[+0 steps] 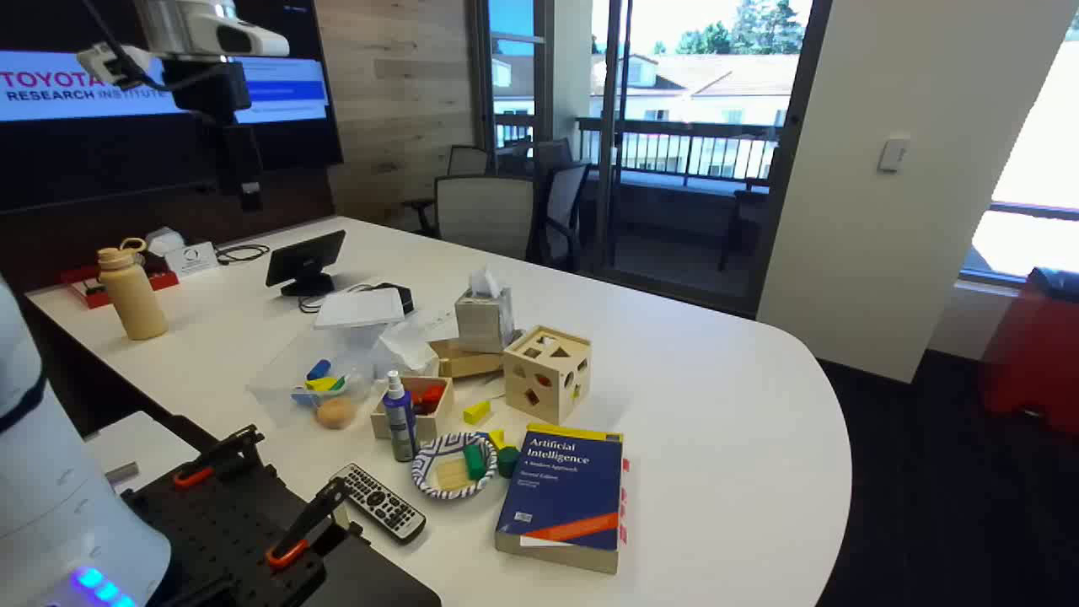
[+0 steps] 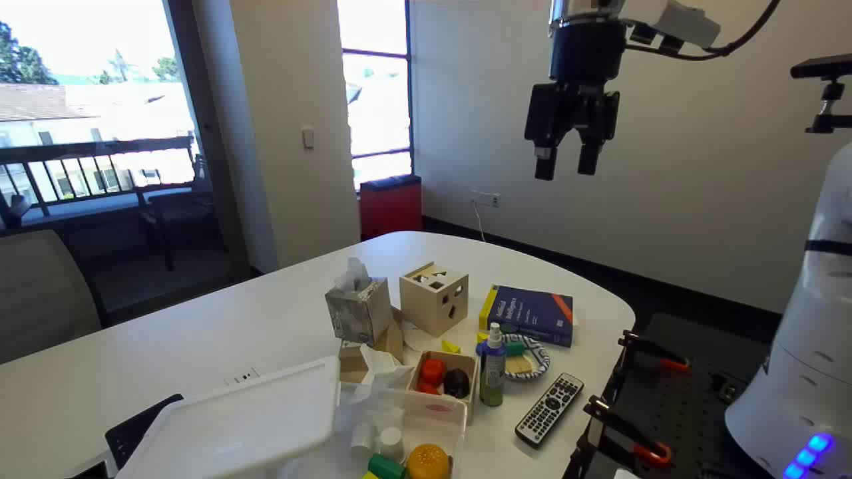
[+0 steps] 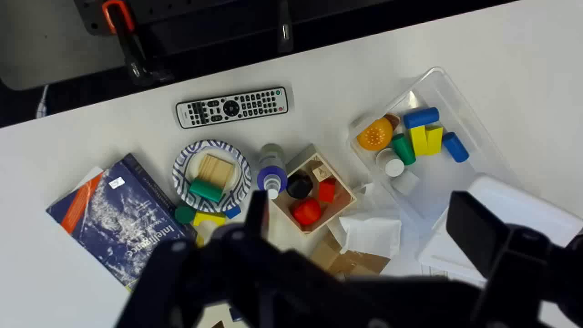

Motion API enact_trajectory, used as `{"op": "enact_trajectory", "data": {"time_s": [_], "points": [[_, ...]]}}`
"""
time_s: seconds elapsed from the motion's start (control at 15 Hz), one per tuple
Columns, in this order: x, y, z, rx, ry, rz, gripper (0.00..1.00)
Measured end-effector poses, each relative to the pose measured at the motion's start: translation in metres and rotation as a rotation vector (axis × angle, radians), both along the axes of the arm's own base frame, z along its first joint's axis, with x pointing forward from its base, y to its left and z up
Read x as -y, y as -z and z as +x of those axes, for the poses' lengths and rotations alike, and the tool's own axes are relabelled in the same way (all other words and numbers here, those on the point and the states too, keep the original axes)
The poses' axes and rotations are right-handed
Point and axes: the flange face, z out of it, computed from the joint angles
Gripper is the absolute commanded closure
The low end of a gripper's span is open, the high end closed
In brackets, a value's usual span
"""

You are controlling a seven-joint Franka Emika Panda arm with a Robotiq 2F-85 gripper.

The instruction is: Pick up the wipe, clean the book and put it back on the table

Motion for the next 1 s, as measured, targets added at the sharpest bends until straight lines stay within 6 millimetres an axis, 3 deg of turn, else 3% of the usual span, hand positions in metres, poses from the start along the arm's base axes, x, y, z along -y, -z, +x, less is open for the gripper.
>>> {"op": "enact_trajectory", "data": {"time_s": [0.27, 0.53, 0.8, 1.0], "points": [[-0.001, 0.001, 0.002, 0.004, -0.003, -0.001, 0.00], [-0.021, 0.025, 0.036, 0.078, 0.023, -0.021, 0.00], [-0.059, 0.087, 0.082, 0.166, 0.090, -0.026, 0.00], [-0.069, 0.148, 0.105, 0.157, 0.152, -0.057, 0.00]]}}
